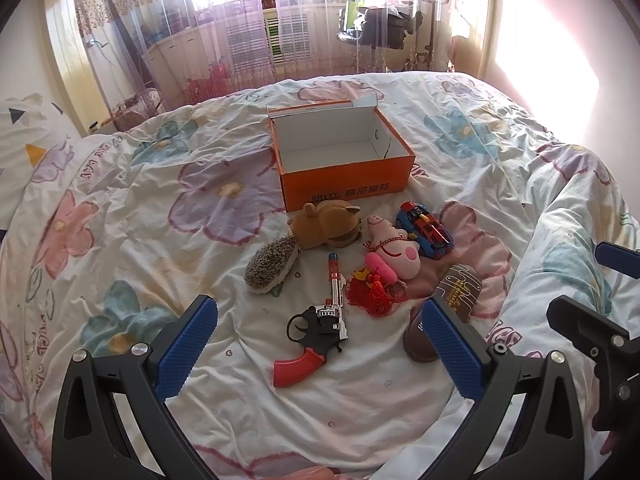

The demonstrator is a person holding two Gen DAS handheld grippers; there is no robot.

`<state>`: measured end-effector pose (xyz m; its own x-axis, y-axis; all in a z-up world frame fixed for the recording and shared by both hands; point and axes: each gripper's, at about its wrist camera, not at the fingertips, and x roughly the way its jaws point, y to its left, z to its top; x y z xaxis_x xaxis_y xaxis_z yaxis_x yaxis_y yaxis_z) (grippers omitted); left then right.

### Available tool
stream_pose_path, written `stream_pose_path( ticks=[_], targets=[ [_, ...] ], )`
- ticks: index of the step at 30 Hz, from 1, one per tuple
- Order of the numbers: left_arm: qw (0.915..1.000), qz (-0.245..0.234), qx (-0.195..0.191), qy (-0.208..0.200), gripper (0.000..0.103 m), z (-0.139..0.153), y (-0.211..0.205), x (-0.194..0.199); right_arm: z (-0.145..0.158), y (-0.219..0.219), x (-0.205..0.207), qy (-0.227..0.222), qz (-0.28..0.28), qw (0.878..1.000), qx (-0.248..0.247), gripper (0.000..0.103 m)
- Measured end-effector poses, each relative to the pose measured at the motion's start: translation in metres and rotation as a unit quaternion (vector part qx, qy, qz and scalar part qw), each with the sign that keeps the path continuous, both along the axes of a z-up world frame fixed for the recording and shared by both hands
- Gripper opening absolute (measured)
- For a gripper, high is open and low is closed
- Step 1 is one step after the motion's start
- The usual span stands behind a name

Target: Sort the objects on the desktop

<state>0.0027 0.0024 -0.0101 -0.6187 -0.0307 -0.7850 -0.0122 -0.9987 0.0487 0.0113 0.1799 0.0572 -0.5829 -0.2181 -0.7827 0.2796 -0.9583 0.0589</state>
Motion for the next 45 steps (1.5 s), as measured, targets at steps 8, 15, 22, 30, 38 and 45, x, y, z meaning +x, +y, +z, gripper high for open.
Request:
stream_pose_path(
  ticks=[8, 15, 22, 30, 38, 45],
  targets=[
    [1.0, -0.008, 0.002, -0.003, 0.103, -0.004, 0.003, 0.001, -0.001, 0.001, -0.001, -0.002, -0.001, 1.0, 0.002, 0.103],
    [0.9999, -0.012, 0.002, -0.004, 0.103, -0.006, 0.004, 0.001, -0.004, 0.0, -0.002, -0.005, -0.001, 1.0, 0.004, 0.103],
    [0.9999, -0.012, 0.003, -0.004, 0.103, -0.006, 0.005, 0.001, -0.005, 0.0, -0.003, -0.006, -0.002, 1.0, 0.004, 0.103],
    [0.9999, -0.014, 0.002, -0.005, 0.103, -0.009, 0.01, 0.001, -0.007, 0.0, -0.003, -0.007, -0.003, 1.0, 0.004, 0.103],
    [0.9998, -0.019, 0.0, -0.01, 0.103, -0.014, 0.011, -0.001, -0.011, 0.004, -0.006, -0.016, -0.005, 1.0, -0.007, 0.103],
    [0.995, -0.093, 0.006, -0.035, 0.103, -0.053, 0.038, -0.014, -0.043, 0.03, -0.035, -0.096, -0.028, 0.992, -0.07, 0.103]
  ],
)
